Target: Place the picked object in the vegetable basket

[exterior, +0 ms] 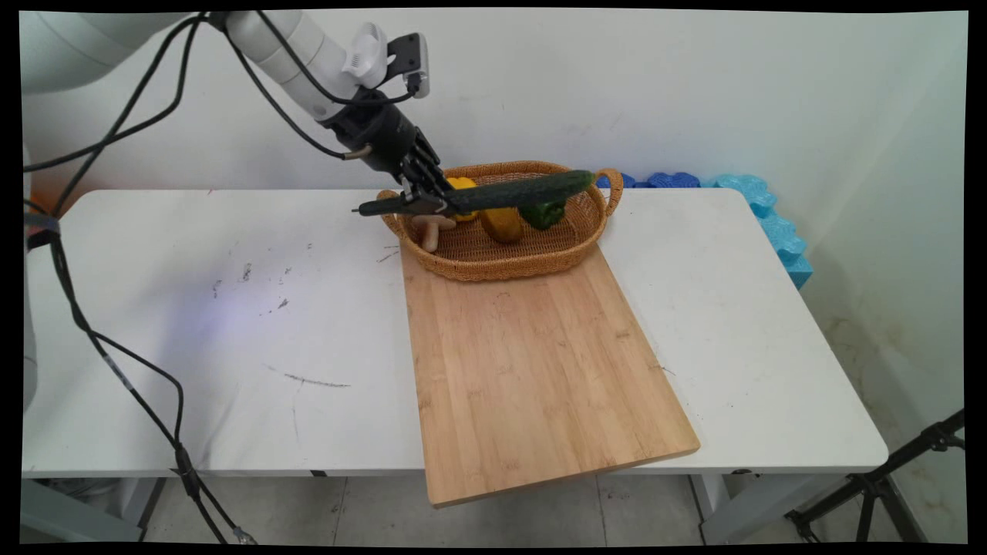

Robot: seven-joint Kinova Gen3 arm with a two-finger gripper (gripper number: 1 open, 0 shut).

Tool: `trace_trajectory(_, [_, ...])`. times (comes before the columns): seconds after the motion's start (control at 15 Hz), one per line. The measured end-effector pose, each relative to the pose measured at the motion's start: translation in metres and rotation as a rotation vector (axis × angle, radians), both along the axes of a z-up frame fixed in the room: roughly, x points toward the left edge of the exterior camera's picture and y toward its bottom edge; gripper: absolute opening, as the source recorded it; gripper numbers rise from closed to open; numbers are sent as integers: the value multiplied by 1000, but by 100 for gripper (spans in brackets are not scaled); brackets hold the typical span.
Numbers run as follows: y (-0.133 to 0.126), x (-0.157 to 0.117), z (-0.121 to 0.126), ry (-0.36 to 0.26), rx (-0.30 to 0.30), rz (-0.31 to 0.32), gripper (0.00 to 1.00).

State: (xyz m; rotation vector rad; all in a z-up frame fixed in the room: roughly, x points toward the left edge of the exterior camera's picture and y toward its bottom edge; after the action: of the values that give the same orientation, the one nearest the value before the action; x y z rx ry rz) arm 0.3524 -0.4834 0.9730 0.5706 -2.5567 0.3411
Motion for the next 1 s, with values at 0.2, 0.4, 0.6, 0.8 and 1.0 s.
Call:
trace_trajectory(0.2, [-20, -2, -11, -17, -12, 2, 0])
trace_trajectory(0.4, [-32, -6, -21, -23, -13, 7, 0])
trace_trajectory(0.6, [-44, -10, -33, -30, -12, 13, 0])
trace_trajectory(0.8, [-53, -14, -40, -29, -13, 20, 0])
trace_trajectory(1.0, [-60, -17, -46, -25, -15, 26, 0])
